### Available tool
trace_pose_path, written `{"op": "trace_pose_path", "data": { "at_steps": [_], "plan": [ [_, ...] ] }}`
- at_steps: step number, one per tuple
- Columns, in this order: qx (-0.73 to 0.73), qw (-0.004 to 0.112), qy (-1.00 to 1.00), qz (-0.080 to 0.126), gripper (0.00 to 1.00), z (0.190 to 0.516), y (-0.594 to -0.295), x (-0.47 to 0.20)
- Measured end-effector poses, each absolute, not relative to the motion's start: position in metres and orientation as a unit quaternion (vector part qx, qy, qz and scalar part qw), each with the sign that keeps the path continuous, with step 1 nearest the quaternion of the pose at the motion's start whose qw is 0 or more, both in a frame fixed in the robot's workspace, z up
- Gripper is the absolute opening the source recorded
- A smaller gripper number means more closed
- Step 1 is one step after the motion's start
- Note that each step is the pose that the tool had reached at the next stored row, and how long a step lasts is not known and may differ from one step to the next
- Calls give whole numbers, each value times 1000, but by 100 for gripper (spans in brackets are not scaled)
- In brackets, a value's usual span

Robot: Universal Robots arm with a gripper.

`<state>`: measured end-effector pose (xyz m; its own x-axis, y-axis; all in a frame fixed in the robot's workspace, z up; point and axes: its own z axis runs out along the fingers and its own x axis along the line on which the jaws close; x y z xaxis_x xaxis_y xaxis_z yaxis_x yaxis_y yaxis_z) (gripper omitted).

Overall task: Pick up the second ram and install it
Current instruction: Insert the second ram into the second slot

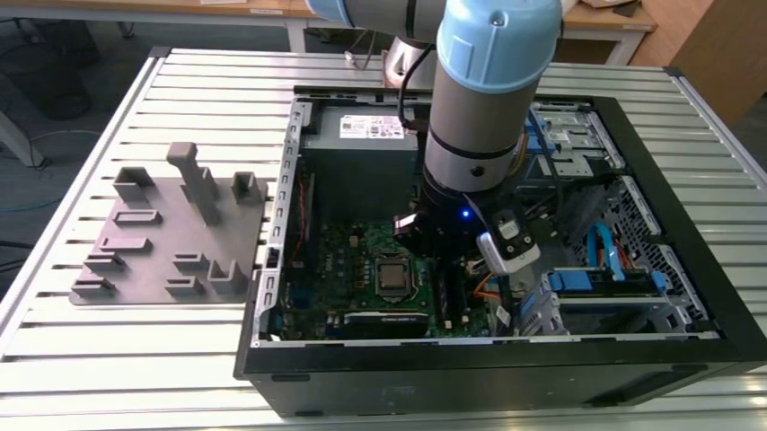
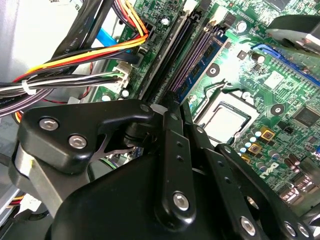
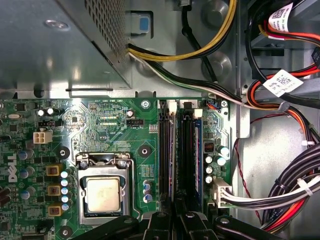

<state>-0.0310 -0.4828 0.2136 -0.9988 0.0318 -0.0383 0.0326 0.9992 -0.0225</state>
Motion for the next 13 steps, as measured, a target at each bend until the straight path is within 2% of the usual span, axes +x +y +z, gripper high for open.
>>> {"op": "trace_pose_path", "data": {
  "at_steps": [13],
  "plan": [
    [10, 19, 1000, -11, 14, 213, -483, -29]
  ]
}}
